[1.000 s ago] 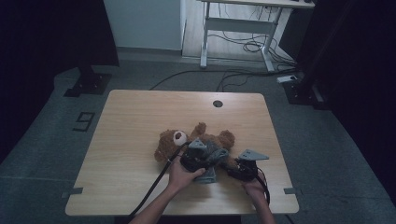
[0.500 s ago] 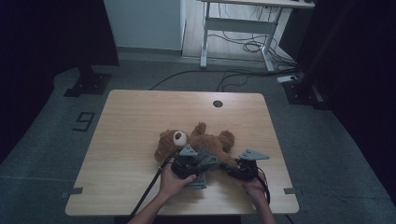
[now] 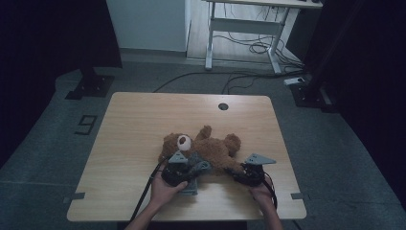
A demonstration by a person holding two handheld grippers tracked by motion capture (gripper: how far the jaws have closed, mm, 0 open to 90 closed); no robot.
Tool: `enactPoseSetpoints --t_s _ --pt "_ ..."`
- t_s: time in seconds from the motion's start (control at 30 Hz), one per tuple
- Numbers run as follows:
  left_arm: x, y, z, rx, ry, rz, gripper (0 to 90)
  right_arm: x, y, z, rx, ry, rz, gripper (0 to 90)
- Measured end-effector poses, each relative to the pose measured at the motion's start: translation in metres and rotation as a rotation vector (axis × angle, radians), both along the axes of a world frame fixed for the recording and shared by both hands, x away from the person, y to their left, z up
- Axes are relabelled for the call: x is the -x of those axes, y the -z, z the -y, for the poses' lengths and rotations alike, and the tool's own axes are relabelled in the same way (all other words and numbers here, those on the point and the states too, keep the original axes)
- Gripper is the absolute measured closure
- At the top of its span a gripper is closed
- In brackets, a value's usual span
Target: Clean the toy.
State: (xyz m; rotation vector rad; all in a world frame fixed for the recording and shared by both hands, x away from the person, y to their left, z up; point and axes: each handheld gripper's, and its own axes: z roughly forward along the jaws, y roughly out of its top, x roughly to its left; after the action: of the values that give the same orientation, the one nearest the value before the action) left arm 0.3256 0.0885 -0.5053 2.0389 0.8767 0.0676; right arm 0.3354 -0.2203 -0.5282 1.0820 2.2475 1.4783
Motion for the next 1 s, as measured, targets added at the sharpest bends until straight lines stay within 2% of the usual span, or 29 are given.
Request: enactPoseSetpoints --t_s 0.17,0.23,0.33,0.43,0.53,0.63,0.7,0.8,0.87,0.93,1.0 --pt "0.004 -0.002 -0.018 0.006 -0.032 0.009 77.2 0.001 0.0 0.0 0.004 -0.008 -0.002 58.1" --pt "0.006 -0.008 -0.023 0.015 -0.043 0.016 77.2 0.001 0.0 0.0 0.003 -0.008 -0.004 58.1" --pt "0.008 -0.021 -0.02 0.034 -0.03 0.036 77.2 0.0 0.001 0.0 -0.002 -0.007 -0.008 58.2" --pt "0.008 -0.037 -0.006 0.05 -0.001 0.068 77.1 0.0 0.001 0.001 -0.008 -0.006 -0.008 58.2" --pt "0.005 -0.053 0.017 0.058 0.032 0.1 77.1 0.0 0.001 0.001 -0.006 -0.005 -0.006 58.2" --pt "-0.001 -0.061 0.045 0.051 0.066 0.124 77.2 0.0 0.001 0.001 -0.006 -0.003 -0.006 58.2" --pt "-0.006 -0.06 0.064 0.03 0.088 0.114 77.2 0.0 0.001 0.001 -0.008 -0.002 -0.007 58.2" --pt "-0.015 -0.048 0.083 -0.025 0.107 0.078 77.2 0.001 0.001 0.001 -0.008 -0.002 -0.009 58.2" --pt "-0.021 -0.037 0.085 -0.037 0.105 0.049 77.3 0.001 0.001 0.001 -0.006 -0.004 -0.007 58.2" --pt "-0.023 -0.03 0.079 -0.003 0.104 0.021 77.4 0.001 0.002 0.001 0.01 -0.007 -0.007 58.2" --pt "-0.021 -0.029 0.072 -0.002 0.1 0.025 77.6 0.001 0.002 0.0 0.014 -0.012 -0.003 58.2"
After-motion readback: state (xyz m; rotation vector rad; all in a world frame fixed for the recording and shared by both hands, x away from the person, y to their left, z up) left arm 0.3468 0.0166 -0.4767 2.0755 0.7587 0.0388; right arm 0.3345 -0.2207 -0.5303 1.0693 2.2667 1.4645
